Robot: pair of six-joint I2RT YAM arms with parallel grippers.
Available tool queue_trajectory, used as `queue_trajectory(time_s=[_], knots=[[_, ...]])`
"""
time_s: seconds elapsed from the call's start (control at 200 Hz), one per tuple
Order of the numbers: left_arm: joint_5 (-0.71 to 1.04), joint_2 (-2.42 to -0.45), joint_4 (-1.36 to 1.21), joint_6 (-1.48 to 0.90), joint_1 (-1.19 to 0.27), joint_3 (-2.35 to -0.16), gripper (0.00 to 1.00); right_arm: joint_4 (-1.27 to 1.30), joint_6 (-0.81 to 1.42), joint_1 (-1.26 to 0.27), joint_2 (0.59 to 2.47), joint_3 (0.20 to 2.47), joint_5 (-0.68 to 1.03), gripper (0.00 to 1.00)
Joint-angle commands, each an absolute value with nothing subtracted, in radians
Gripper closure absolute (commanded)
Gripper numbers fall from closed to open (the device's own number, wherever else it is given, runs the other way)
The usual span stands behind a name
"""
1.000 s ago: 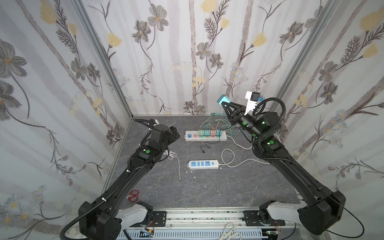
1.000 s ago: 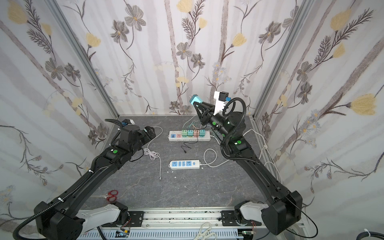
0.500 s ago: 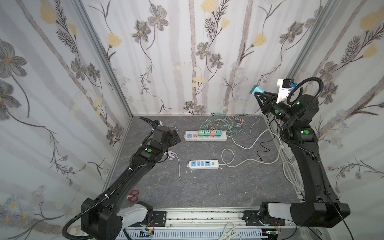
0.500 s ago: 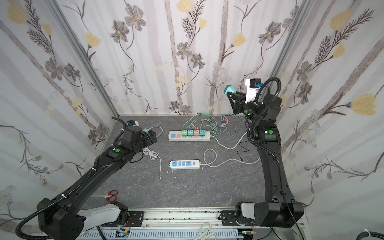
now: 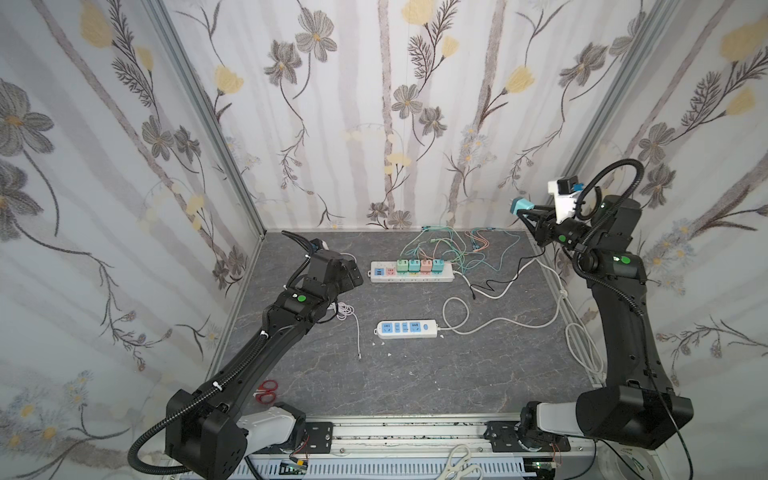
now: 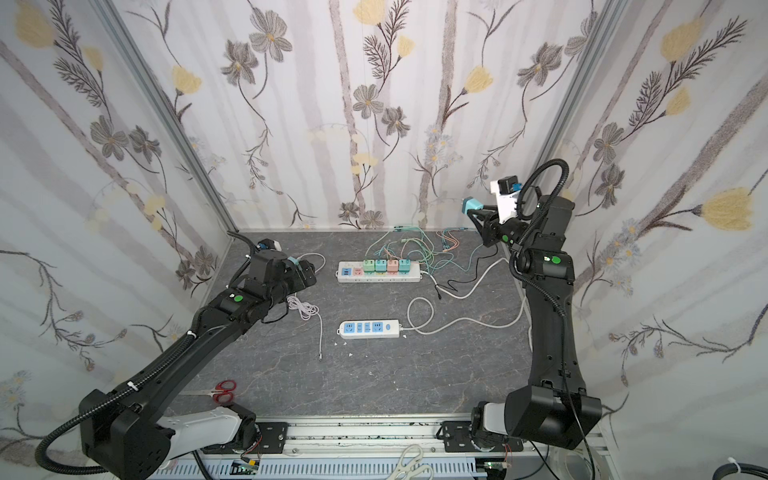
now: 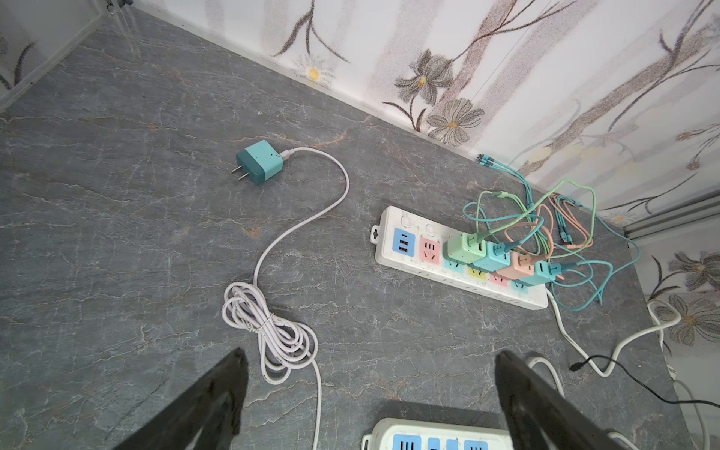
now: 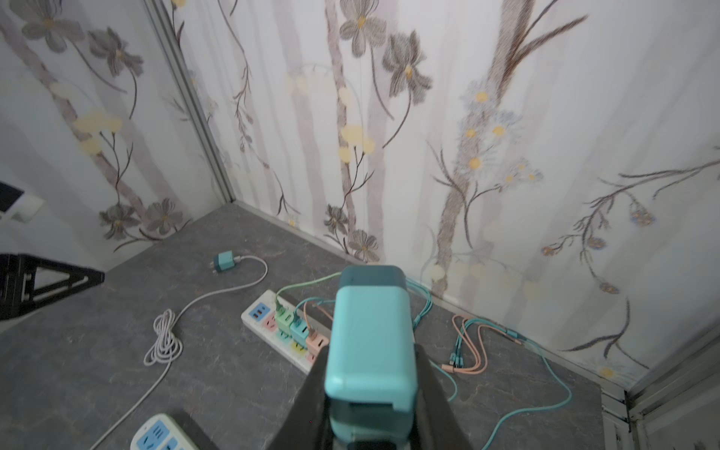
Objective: Insert the plug
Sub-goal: 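Carry the teal charger with the right gripper over the small blue-socket strip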
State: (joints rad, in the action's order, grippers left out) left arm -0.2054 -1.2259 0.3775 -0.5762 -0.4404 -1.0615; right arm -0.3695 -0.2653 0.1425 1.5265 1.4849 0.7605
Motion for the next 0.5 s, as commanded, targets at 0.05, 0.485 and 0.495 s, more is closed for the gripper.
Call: queue_trajectory(time_s=[0.05, 0.485, 0.495], knots=[[-0.215, -1.227, 0.386, -0.592, -0.439, -1.057, 0.0, -0.662, -0.746, 0.033, 1.597, 1.458, 0.677, 1.0], [-0.234, -1.22, 0.403, -0.606, -0.439, -1.02, 0.0, -1.069, -1.071, -0.25, 1.868, 1.554, 0.462, 0.99], [-0.236, -1.22, 0.402, -0.607, -0.439, -1.019, 0.0, -1.077, -1.073, -0.257, 1.873, 1.559, 0.455, 0.99]])
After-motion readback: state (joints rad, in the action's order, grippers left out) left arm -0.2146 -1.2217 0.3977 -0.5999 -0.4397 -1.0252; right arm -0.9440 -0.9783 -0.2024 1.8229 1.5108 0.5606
